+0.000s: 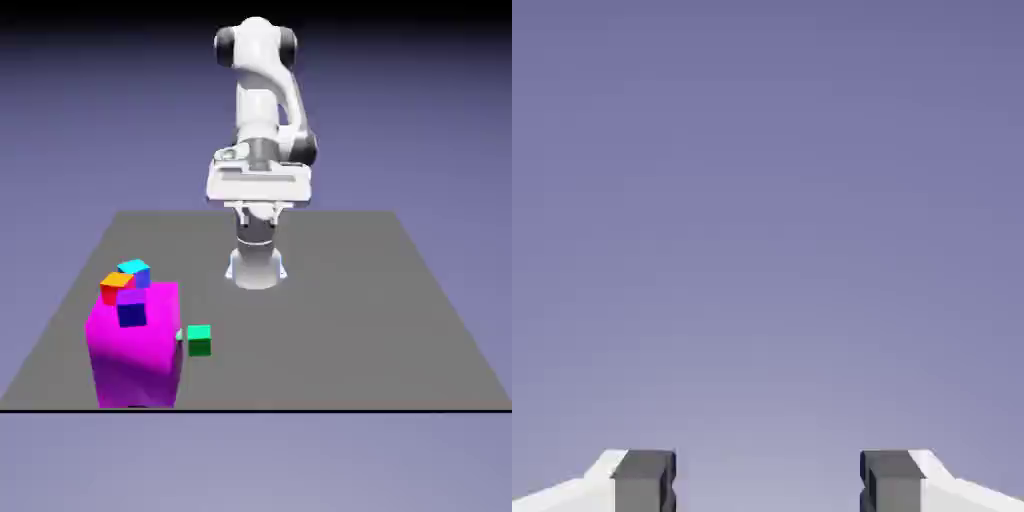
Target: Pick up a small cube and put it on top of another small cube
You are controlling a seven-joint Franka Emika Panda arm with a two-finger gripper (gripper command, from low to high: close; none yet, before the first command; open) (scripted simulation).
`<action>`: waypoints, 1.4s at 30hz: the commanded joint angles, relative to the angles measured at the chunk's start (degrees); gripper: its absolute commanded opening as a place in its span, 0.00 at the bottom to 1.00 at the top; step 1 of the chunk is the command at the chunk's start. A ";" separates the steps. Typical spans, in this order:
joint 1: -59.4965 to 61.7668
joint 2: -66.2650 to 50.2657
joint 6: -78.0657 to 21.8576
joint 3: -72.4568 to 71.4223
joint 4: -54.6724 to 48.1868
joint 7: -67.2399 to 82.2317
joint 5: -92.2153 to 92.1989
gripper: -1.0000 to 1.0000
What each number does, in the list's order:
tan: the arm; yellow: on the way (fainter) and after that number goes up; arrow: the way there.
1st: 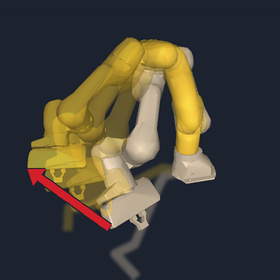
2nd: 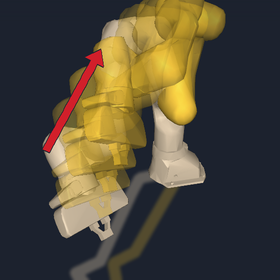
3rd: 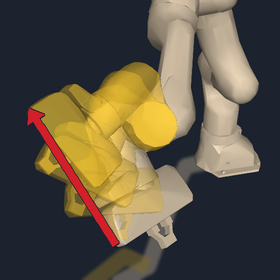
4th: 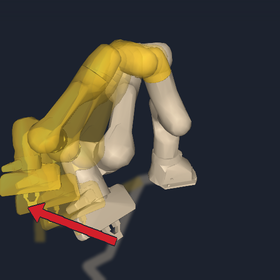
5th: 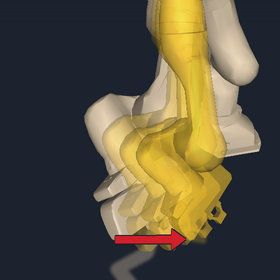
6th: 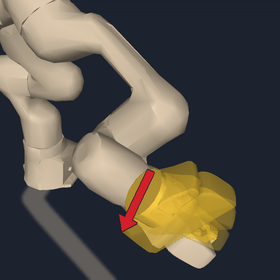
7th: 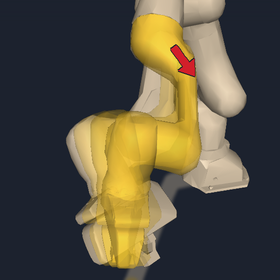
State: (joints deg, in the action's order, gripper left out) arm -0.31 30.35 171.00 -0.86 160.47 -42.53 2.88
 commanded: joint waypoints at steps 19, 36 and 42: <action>5.99 -36.37 -47.35 -13.47 -8.36 -1.08 45.33 0.50; 10.86 -65.96 -85.85 -24.43 -15.16 -1.96 82.20 0.50; 13.58 -70.09 -83.70 -18.61 -16.85 -3.41 90.40 0.00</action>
State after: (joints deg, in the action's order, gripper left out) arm 13.27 -39.74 87.30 -19.46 143.61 -45.94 93.22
